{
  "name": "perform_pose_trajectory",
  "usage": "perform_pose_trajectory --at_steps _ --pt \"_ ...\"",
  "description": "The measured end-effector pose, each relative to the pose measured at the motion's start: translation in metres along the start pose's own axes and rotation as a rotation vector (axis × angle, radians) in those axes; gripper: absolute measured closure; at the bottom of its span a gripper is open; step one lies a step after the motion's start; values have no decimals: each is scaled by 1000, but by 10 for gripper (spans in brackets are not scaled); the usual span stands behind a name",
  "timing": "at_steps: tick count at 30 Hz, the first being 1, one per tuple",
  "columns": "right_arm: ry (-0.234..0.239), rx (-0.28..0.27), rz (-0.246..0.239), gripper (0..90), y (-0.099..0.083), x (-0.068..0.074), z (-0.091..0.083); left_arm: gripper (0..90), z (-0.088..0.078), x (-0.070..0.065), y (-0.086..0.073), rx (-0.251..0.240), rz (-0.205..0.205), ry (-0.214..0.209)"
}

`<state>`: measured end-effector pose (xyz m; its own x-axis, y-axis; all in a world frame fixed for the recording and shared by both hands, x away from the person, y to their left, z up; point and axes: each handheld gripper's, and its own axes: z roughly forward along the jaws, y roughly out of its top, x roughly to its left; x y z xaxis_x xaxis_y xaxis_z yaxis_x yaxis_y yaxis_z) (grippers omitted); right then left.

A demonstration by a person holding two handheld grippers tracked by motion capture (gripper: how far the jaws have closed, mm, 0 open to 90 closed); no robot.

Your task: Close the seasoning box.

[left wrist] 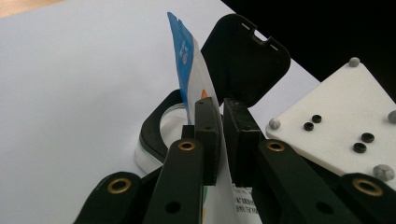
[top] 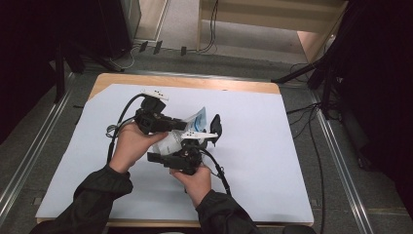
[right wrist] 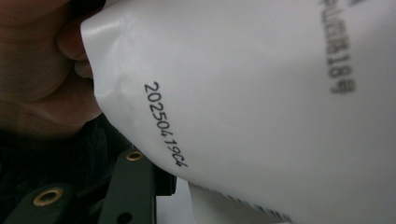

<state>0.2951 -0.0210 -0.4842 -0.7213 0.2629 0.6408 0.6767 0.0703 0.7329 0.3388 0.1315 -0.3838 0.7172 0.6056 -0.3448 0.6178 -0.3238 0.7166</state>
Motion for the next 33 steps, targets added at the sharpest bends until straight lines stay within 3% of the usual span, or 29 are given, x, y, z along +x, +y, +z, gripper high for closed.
perform_pose_trajectory --at_steps 33 --pt "0 5 -13 571 1 -1 -1 889 2 -1 0 -10 2 8"
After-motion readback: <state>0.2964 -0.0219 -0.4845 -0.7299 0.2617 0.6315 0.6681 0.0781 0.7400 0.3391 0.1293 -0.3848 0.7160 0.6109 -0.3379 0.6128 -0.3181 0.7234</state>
